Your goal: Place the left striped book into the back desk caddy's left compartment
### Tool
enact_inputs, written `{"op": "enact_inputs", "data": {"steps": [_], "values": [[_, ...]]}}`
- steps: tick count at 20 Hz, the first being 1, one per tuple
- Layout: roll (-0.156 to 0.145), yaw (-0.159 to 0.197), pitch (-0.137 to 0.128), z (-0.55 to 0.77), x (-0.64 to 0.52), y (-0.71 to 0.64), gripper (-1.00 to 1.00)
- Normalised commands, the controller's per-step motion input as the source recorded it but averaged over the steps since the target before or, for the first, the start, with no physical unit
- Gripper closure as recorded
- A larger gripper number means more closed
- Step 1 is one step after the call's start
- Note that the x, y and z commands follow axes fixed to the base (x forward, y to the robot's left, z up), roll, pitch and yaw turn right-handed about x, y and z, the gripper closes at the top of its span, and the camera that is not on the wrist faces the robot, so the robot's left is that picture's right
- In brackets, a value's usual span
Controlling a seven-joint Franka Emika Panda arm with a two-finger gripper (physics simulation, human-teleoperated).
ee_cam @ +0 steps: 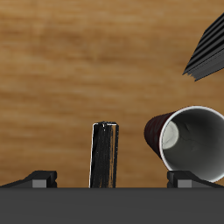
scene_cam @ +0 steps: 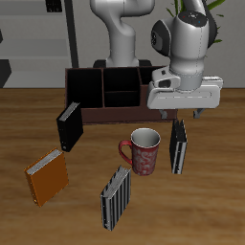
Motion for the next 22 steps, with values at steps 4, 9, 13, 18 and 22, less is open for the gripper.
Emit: {"op": "enact_inputs", "data": {"steps": [4,9,13,18,22], "values": [[-0.031,0.010,-0.038,-0.11,-0.06,0.06,-1.00],[-0.016,-0.008,0.000,-0.22,-0.02,0.10,-1.00],[-0.011,0.012,-0.003,-0.17,0.01,0.03,-1.00],[-0.013,-0.008,0.027,-0.28,0.04,-0.03,-1.00],[-0.013,-0.016,0.021,-0.23,0.00,0.03,-1.00]]}}
